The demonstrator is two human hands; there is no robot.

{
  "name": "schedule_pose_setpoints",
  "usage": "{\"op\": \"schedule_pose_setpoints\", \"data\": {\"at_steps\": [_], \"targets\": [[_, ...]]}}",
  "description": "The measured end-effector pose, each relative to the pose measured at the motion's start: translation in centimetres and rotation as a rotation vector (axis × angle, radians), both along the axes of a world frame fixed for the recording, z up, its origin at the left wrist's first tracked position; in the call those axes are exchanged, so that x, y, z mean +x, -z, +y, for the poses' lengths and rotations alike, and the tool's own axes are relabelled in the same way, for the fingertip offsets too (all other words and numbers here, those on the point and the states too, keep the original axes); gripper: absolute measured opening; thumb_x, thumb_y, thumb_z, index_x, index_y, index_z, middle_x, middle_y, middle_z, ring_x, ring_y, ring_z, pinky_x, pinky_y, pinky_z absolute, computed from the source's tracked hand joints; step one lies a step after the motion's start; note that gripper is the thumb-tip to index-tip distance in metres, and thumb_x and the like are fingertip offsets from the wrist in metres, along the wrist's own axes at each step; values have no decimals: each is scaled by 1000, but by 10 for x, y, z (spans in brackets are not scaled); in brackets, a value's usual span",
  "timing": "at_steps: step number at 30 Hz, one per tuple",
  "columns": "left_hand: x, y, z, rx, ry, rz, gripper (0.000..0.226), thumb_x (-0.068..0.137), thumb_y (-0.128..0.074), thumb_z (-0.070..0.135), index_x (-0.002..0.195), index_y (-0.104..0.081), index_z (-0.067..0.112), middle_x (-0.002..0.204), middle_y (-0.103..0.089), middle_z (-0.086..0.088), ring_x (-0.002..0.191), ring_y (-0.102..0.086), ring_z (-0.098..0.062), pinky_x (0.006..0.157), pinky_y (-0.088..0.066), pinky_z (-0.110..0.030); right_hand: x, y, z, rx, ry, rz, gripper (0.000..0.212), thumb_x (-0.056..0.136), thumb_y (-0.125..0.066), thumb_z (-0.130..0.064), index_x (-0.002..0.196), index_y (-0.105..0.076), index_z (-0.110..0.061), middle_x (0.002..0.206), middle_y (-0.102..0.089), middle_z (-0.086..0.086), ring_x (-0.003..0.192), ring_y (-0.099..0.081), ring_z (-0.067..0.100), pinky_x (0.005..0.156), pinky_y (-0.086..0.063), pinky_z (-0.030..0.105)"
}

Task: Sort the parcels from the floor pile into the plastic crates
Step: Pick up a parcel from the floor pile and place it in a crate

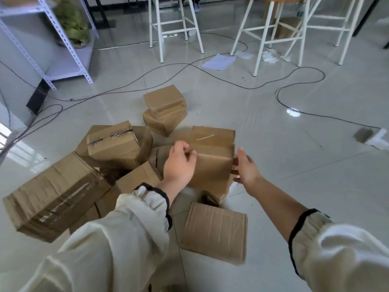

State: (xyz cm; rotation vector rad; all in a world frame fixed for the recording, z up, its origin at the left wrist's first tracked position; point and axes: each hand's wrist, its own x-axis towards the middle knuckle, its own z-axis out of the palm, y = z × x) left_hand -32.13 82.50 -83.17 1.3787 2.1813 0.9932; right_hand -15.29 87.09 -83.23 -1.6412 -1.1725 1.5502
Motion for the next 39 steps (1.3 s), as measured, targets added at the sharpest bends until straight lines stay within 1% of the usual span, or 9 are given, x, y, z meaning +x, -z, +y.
{"op": "schedule_pose_setpoints", "data": {"at_steps": [3,7,13,16,20,22,27,32,39], "targets": [[-5,12,-7,6,-3,-36,24,96,-48,33,116,-47,18,115,-54,-1,92,-51,-16,78,-36,-25,-4,7,-1,-12,-35,-11,53,96,-25,-58,119,-50,-17,108,-55,6,104,-55,26,100,-44,48],[-20,4,13,-90,-44,-171,33,97,-43,41,123,-43,21,110,-61,-5,91,-61,-24,85,-51,-36,-8,-7,15,-62,-49,-191,71,92,-22,-65,123,-51,-8,121,-55,15,110,-54,35,95,-47,52],[-33,-32,40,-483,-95,-756,63,97,-44,46,146,-30,10,142,-44,-19,121,-50,-43,98,-42,-51,-13,-32,40,-243,-127,-50,70,95,-17,-62,131,-46,-9,125,-54,19,102,-56,40,92,-45,51],[-30,-44,38,-415,-70,-735,56,98,-42,45,142,-39,11,135,-51,-17,117,-54,-40,92,-47,-49,-12,-40,36,-193,-96,-28,66,94,-22,-62,114,-52,-8,113,-59,16,98,-59,38,85,-50,45],[-36,-46,13,-327,-44,-865,36,101,-37,41,101,-56,11,100,-62,-13,87,-63,-30,69,-53,-43,13,-34,19,-162,46,133,56,97,-34,-53,84,-58,-3,87,-62,13,76,-60,32,75,-53,43],[-34,-27,-1,-358,-55,-904,41,99,-38,47,108,-54,11,97,-62,-11,84,-62,-28,65,-51,-43,19,-17,4,-184,83,156,50,97,-39,-48,80,-58,-6,76,-60,9,69,-57,28,71,-50,39],[-12,32,-32,-457,-71,-817,46,92,-53,50,124,-54,16,117,-64,-6,110,-59,-29,88,-51,-55,11,42,-34,-253,127,50,28,94,-53,-31,112,-60,-11,88,-63,5,75,-57,22,64,-44,28],[-7,55,-49,-469,-19,-849,38,97,-49,41,128,-51,19,108,-65,3,100,-58,-19,70,-51,-37,9,65,-50,-138,84,-17,26,92,-55,-29,113,-59,-14,112,-65,5,106,-60,25,98,-47,44],[-8,60,-46,-434,-15,-831,34,97,-48,42,124,-50,22,112,-64,1,102,-59,-22,76,-54,-41,7,66,-49,-122,106,12,21,93,-54,-28,112,-57,-19,111,-63,2,105,-57,22,89,-45,35]]}}
